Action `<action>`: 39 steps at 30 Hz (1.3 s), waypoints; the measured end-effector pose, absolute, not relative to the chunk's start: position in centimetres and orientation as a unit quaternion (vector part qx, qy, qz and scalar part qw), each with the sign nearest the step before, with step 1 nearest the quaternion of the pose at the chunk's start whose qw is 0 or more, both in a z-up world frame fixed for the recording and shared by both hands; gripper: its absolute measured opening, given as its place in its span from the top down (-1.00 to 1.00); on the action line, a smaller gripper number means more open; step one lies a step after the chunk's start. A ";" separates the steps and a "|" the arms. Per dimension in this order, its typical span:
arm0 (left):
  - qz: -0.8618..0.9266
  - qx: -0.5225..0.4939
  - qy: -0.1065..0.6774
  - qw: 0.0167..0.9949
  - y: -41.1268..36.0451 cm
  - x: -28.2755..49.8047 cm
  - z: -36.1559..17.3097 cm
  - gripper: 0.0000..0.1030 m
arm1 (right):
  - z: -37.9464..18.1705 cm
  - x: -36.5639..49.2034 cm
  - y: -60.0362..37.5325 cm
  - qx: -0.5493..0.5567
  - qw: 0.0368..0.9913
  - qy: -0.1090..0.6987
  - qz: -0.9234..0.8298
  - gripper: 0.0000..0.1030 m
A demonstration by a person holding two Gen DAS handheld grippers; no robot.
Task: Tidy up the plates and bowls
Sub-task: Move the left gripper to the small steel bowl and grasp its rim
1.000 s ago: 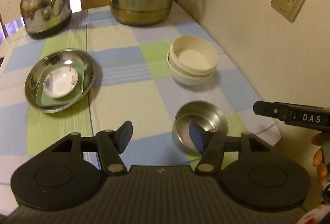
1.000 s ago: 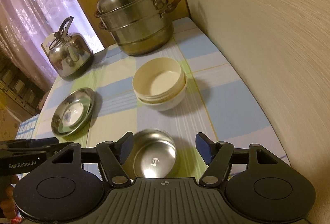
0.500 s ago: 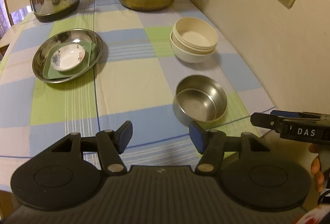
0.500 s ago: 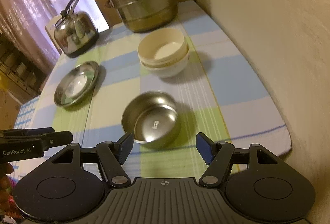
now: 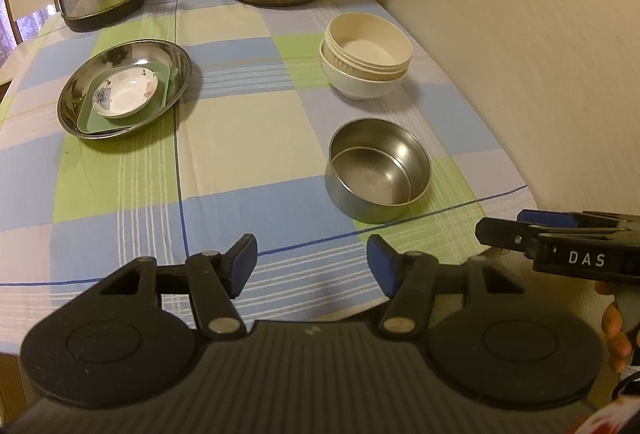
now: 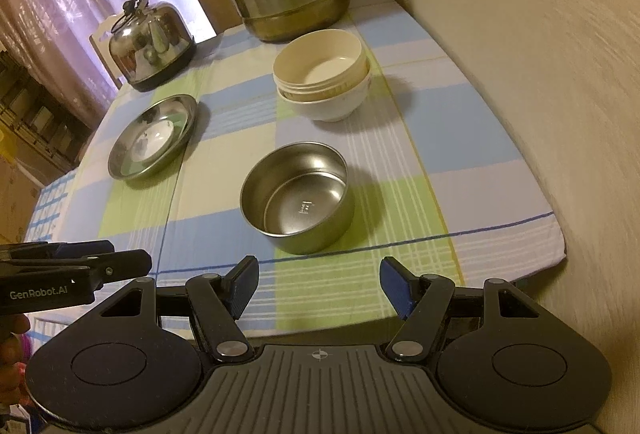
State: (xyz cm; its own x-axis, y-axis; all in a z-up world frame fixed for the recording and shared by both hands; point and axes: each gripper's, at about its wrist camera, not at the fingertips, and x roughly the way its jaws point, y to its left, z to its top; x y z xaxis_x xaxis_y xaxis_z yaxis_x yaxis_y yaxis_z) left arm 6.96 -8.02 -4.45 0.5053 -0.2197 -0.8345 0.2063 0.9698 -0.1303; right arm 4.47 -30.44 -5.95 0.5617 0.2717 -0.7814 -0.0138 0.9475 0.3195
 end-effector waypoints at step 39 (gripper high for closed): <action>-0.116 0.013 0.482 0.868 -10.7 9.1 -6.4 -0.13 | -7.2 6.6 -31.6 0.149 0.875 0.456 0.066 -0.30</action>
